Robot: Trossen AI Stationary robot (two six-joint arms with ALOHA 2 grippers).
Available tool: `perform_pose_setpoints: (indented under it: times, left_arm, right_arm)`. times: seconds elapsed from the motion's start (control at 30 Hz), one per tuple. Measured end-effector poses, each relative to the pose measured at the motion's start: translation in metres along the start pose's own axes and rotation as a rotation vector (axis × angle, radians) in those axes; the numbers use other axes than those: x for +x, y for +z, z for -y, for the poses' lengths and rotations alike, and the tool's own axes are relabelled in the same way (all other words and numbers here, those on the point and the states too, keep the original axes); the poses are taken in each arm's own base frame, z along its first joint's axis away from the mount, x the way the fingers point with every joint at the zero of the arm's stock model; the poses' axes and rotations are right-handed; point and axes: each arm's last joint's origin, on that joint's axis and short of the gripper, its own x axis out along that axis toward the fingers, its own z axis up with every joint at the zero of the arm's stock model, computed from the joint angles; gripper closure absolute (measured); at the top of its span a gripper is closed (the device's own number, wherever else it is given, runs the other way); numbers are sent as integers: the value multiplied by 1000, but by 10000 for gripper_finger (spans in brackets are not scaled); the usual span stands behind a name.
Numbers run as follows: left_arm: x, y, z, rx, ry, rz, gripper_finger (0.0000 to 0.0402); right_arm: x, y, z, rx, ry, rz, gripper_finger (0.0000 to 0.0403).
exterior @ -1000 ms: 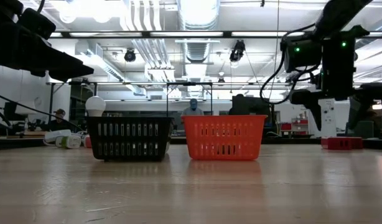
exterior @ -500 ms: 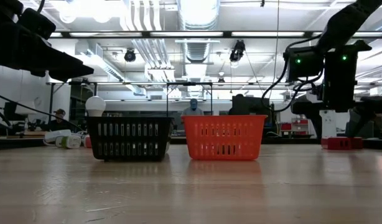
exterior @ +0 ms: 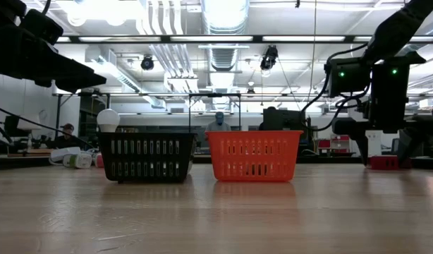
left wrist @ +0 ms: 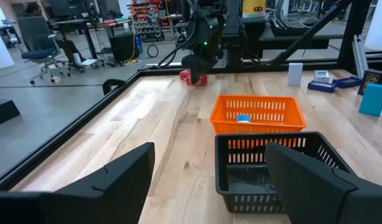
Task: Pick & Place Office items
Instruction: Put the bottom red charger adapter into the orange bin
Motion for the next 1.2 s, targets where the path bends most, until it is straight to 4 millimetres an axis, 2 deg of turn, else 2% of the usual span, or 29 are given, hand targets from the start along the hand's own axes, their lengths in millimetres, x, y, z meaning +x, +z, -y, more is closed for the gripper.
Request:
perform_pose_setpoints:
  times: [0.83,1.2]
  left_arm:
    - [0,0,0,0,0,0,92]
    - [0,0,0,0,0,0,92]
  right_arm:
    - [1,0,-1,-8,14,3,185]
    - [1,0,-1,-8,14,3,187]
